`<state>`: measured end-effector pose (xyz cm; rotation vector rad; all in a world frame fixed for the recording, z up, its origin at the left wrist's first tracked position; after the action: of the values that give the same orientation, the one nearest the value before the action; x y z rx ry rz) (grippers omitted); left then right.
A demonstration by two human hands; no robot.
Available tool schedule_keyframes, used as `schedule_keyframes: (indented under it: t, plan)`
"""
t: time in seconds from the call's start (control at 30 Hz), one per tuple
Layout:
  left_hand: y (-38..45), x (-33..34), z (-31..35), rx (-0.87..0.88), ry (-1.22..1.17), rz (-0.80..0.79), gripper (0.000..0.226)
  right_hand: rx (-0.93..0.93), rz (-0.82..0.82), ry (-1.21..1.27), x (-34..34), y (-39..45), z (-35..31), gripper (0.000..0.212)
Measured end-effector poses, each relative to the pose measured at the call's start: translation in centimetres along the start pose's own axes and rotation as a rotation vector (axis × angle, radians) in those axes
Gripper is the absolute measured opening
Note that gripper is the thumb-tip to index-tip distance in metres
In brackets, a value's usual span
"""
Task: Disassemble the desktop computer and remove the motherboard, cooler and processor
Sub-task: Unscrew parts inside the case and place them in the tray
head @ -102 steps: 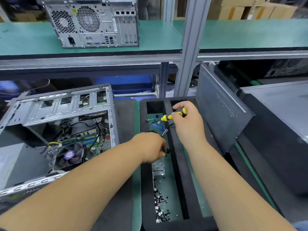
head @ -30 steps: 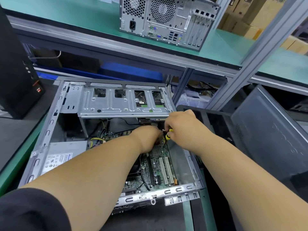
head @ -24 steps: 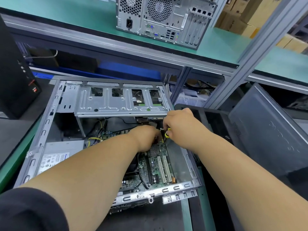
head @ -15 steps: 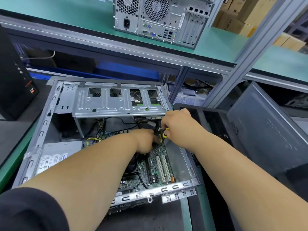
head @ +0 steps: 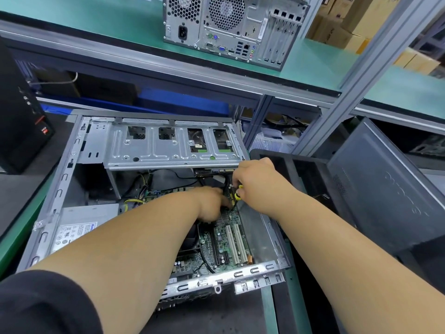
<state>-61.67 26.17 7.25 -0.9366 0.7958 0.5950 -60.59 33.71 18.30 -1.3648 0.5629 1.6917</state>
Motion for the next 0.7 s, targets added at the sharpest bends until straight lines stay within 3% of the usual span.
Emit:
schedule_keyframes:
  t: [0.7]
  plan:
    - [-0.06,-0.24,0.23,0.000,0.022,-0.009,0.061,-0.017,-0.025,0.022,-0.15,-0.48,0.12,0.026]
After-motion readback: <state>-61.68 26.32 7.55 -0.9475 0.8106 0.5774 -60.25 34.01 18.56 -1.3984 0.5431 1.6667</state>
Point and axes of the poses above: each hand's wrist, its own y-axis towards the middle knuckle, its own x-axis out of the palm, z = x × y, the point moved 6 cm from there along y, towards the middle knuckle, and after that the axes turned 7 degrees about -y, right-handed, at the moved point
